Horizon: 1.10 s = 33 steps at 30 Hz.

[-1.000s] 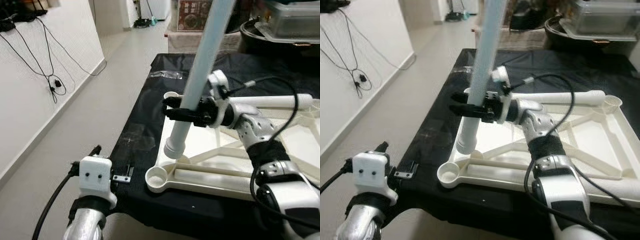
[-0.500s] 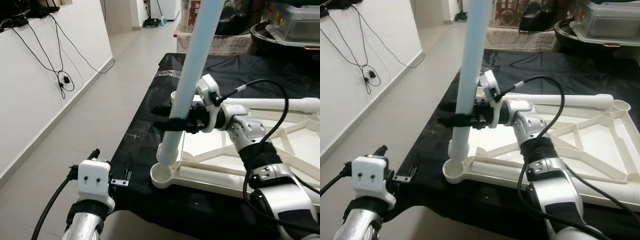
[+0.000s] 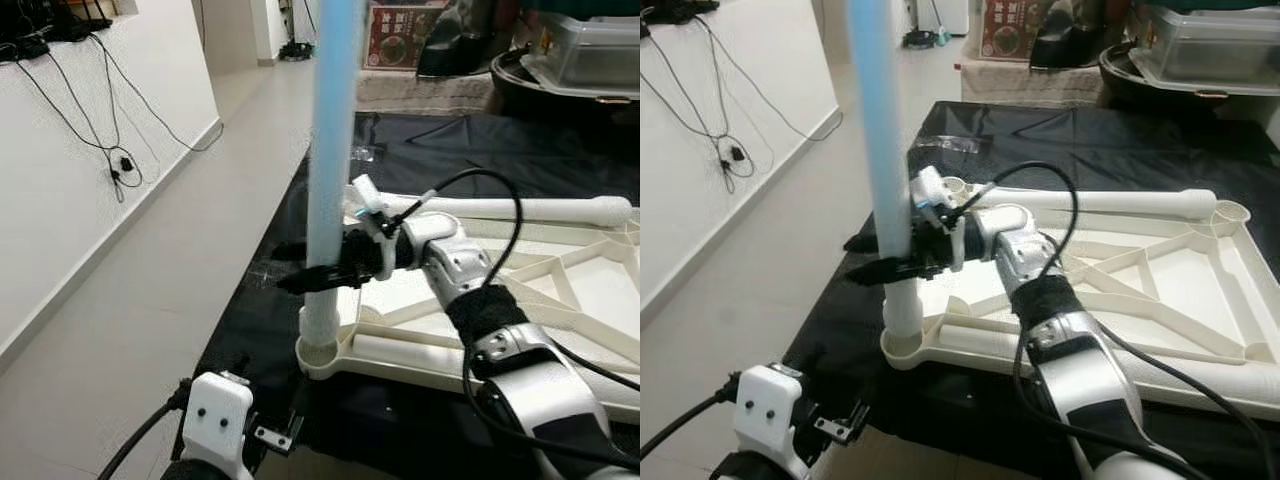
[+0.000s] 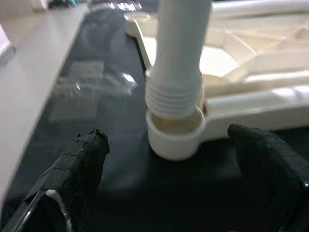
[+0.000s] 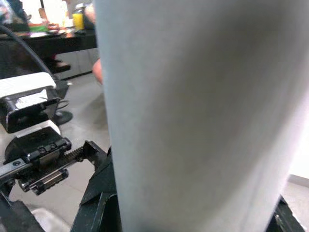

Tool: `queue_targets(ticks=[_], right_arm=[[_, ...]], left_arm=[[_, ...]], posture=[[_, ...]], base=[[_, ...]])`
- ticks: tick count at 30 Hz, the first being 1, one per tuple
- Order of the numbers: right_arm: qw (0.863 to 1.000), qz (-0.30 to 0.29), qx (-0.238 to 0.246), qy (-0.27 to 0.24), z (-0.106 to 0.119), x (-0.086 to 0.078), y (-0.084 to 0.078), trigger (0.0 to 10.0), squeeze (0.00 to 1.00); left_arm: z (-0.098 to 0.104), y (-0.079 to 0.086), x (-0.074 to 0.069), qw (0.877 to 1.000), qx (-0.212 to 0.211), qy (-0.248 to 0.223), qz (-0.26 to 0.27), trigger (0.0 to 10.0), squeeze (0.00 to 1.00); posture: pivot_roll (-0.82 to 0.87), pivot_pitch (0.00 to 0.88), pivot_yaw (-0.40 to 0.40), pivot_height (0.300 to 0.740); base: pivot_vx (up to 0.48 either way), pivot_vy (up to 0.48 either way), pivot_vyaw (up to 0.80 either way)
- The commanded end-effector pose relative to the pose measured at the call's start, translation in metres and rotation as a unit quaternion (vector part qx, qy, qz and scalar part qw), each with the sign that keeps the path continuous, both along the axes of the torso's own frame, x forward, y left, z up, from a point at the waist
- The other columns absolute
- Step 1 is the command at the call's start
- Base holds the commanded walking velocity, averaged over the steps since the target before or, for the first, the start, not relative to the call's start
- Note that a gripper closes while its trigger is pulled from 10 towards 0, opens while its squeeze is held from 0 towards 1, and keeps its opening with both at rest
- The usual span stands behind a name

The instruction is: Building children table

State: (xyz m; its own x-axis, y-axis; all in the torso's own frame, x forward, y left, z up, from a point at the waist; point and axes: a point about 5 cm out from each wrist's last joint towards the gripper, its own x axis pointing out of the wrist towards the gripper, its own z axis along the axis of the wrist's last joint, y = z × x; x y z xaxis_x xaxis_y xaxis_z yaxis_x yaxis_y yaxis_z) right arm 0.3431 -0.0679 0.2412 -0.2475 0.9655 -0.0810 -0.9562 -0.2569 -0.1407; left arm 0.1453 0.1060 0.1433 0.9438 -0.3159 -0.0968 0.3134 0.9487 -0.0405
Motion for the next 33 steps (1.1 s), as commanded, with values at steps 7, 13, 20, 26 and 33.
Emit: queue_targets(ticks=[7,13,20,26,33], right_arm=[[0.999,0.04,-0.015,-0.019,0.005,-0.007,0.01,10.0,0.0],[0.998,0.039,-0.038,-0.016,-0.001,-0.008,0.004,10.0,0.0],[0.999,0.033,-0.037,-0.008,0.0,-0.006,-0.001,10.0,0.0],[0.998,0.055,-0.015,0.009,0.006,-0.013,-0.003,10.0,0.0],[0.997,0.077,-0.001,0.004,0.008,-0.018,0.004,10.0,0.0]], left_arm=[[0.004,-0.001,-0.007,1.0,-0.005,-0.003,-0.005,10.0,0.0],[0.004,-0.002,-0.008,1.0,-0.004,-0.002,-0.004,10.0,0.0],[0.004,-0.002,-0.009,1.0,0.002,-0.004,-0.003,10.0,0.0],[0.004,-0.003,-0.01,1.0,0.007,-0.004,-0.007,10.0,0.0],[0.003,-0.003,-0.009,1.0,0.008,-0.004,-0.006,10.0,0.0]], posture=[[0.07,0.169,0.012,0.74],[0.07,0.17,0.009,0.74],[0.07,0.174,0.01,0.74],[0.07,0.178,0.012,0.74],[0.07,0.174,0.013,0.74]], base=[[0.0,0.0,0.0],[0.0,0.0,0.0],[0.0,0.0,0.0],[0.0,0.0,0.0],[0.0,0.0,0.0]])
